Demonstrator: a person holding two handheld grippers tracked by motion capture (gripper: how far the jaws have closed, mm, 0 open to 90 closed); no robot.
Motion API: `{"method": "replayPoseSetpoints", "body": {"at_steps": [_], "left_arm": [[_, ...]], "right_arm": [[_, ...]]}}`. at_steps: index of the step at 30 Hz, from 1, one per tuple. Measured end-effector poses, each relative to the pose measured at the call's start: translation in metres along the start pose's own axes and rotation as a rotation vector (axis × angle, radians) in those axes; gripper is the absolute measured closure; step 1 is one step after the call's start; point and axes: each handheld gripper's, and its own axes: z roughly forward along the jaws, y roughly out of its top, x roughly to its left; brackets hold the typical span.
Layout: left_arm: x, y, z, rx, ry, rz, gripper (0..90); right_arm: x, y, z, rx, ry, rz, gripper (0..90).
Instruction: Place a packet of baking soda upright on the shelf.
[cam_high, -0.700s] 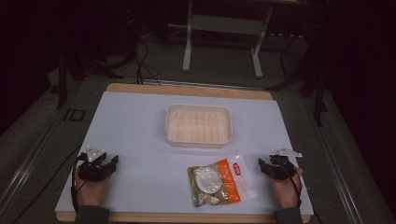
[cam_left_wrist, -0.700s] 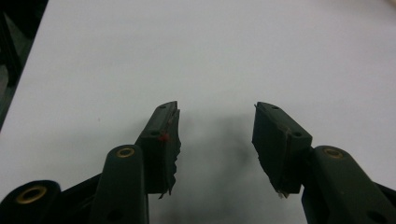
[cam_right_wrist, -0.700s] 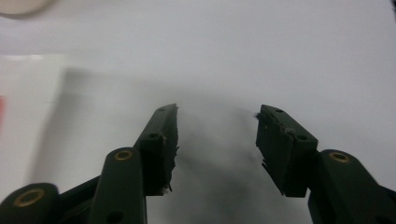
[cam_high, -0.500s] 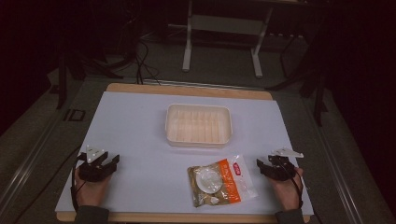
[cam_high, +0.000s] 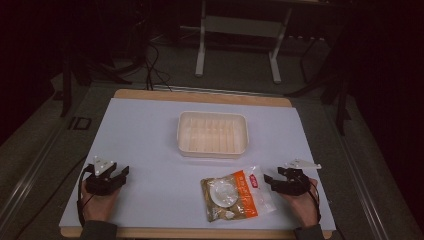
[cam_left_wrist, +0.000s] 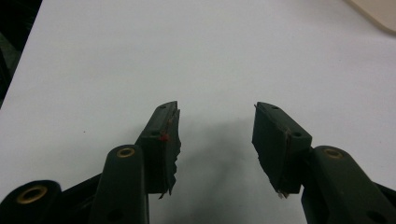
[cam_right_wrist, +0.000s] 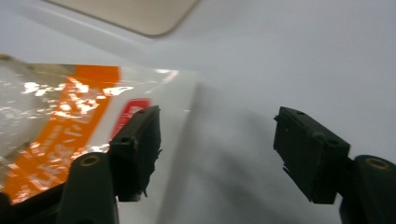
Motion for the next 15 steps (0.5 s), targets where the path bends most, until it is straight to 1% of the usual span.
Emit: {"method": "replayPoseSetpoints", "body": {"at_steps": [1,4,5,8,15], "left_arm": [[0.000,0.000,0.000,0.001,0.004,0.001,50.5],[0.001,0.000,0.000,0.003,0.010,-0.001,50.4],[0.001,0.000,0.000,0.003,0.010,-0.001,50.3],[0.001,0.000,0.000,0.003,0.012,-0.001,50.2],[0.000,0.000,-0.001,0.000,0.015,0.004,50.0]], "right_arm": [[0.002,0.000,0.002,0.000,0.023,-0.001,29.3],[0.005,0.001,0.004,-0.003,0.056,-0.001,28.3],[0.005,0.001,0.004,-0.003,0.056,-0.001,28.3],[0.010,0.001,0.009,0.011,0.077,-0.015,26.6],[0.016,-0.001,0.017,0.036,0.116,-0.017,24.8]]}}
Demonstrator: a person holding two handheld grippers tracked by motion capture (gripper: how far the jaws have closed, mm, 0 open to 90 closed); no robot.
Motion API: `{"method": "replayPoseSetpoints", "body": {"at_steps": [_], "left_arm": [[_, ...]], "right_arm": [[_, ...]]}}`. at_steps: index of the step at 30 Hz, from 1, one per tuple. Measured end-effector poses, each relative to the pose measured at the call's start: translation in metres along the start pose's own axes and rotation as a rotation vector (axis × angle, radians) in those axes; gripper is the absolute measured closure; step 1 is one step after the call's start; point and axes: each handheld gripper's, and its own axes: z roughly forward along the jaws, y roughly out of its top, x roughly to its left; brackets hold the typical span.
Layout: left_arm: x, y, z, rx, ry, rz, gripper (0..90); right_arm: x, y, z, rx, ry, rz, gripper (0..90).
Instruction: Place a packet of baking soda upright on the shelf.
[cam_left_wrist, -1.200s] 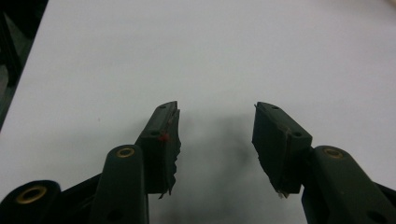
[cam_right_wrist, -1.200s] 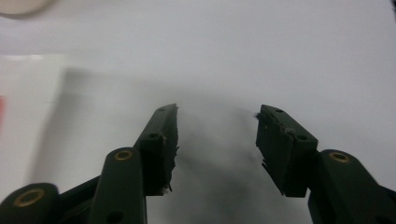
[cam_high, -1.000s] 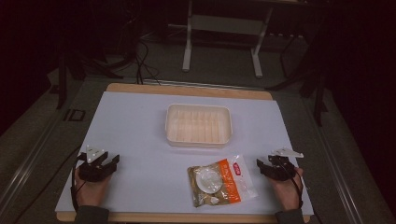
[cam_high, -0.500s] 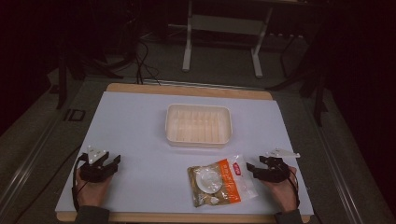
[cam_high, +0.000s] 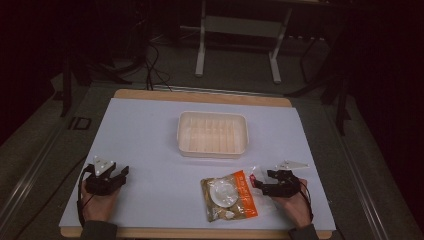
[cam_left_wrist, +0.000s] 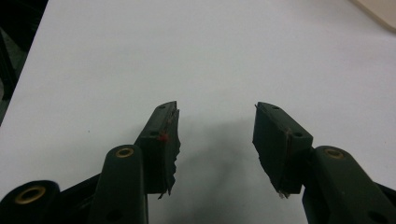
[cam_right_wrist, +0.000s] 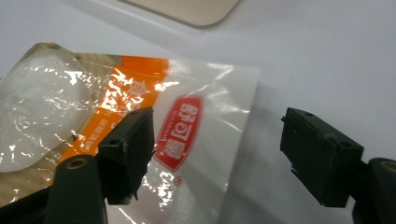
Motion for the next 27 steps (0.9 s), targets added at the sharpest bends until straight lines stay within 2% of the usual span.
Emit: {"method": "replayPoseSetpoints", "body": {"at_steps": [10,12,20,27], "left_arm": [[0.000,0.000,0.000,-0.002,0.003,-0.003,49.4],[0.000,0.000,-0.001,-0.004,0.004,-0.001,49.3],[0.000,0.000,-0.001,-0.008,0.008,-0.002,48.6],[0.000,0.000,-0.001,-0.011,0.012,-0.009,47.9]], "right_arm": [[0.001,-0.004,0.006,0.042,-0.003,0.001,19.8],[0.002,-0.004,0.009,0.062,0.002,-0.007,18.6],[0.007,-0.002,0.011,0.085,-0.004,-0.035,17.9],[0.013,0.000,0.014,0.104,0.011,-0.055,16.4]]}}
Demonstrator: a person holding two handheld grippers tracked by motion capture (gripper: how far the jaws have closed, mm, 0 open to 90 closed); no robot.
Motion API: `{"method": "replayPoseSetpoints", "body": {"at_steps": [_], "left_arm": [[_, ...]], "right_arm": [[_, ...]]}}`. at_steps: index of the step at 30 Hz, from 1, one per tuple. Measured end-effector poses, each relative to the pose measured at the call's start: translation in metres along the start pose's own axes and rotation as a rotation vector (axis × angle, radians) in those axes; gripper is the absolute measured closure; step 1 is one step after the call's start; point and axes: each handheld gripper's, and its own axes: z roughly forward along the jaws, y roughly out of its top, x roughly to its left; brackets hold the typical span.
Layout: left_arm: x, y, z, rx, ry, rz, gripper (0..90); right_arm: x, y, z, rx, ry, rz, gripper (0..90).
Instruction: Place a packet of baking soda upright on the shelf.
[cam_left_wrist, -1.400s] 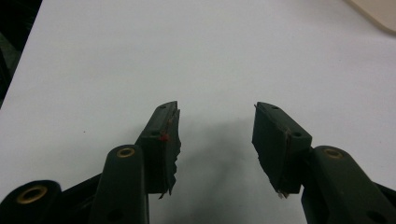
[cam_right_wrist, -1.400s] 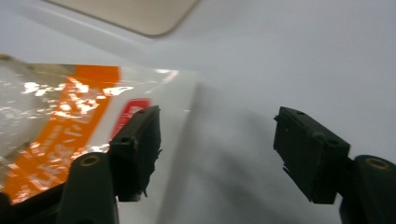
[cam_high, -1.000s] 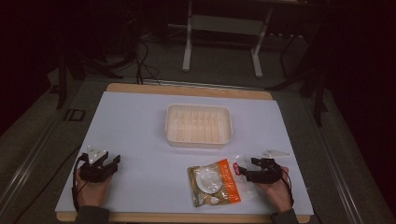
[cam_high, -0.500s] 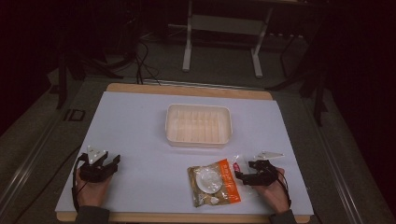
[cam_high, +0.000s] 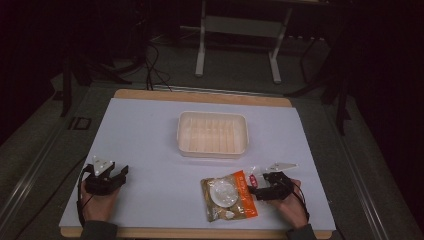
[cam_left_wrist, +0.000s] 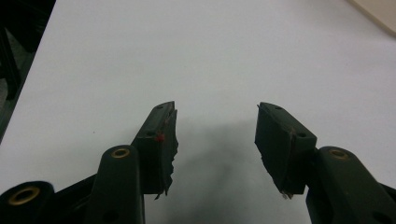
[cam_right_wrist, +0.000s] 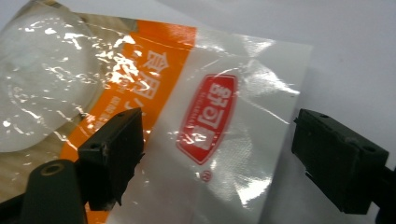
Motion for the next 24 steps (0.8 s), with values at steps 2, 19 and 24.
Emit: {"method": "replayPoseSetpoints", "body": {"at_steps": [2,19,24], "left_arm": [[0.0001,-0.0001,0.0000,-0.001,0.000,0.000,47.8],[0.0009,0.0004,-0.0018,-0.014,0.007,-0.009,47.3],[0.0009,0.0004,-0.0016,-0.013,0.008,-0.008,47.2]], "right_arm": [[0.0012,0.0005,0.0000,0.004,0.005,0.000,16.7],[0.0003,0.0008,-0.0061,0.013,0.142,0.058,47.2],[-0.0051,-0.0025,-0.0096,0.015,0.171,0.082,56.9]]}}
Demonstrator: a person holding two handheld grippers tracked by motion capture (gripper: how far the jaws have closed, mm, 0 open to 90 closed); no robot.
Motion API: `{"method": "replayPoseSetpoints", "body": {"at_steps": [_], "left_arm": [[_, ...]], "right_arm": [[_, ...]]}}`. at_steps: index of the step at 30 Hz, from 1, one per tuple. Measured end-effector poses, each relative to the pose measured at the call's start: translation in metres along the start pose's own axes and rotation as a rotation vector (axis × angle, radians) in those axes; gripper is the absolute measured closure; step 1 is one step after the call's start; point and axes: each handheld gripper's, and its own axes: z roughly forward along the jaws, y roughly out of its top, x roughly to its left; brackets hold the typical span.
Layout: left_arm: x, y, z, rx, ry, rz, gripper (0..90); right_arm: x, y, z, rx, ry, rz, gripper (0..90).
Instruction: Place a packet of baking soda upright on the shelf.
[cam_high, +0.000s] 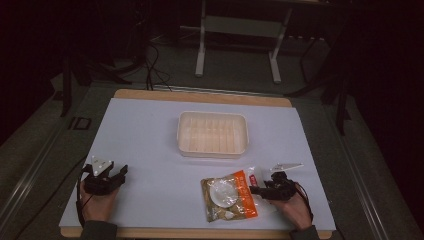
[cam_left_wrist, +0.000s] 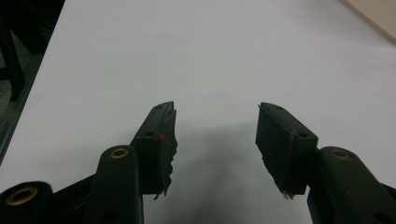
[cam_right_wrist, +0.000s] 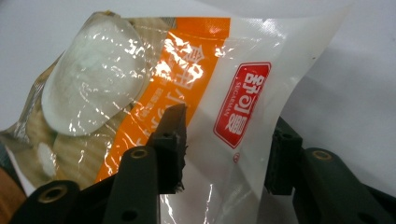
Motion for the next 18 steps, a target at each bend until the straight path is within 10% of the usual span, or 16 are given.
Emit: {"method": "replayPoseSetpoints", "body": {"at_steps": [18], "left_arm": [[-0.0008,-0.0005,0.0002,0.002,0.005,0.001,47.0]], "right_arm": [[0.0042,0.0029,0.0020,0.067,-0.054,-0.036,76.5]]}}
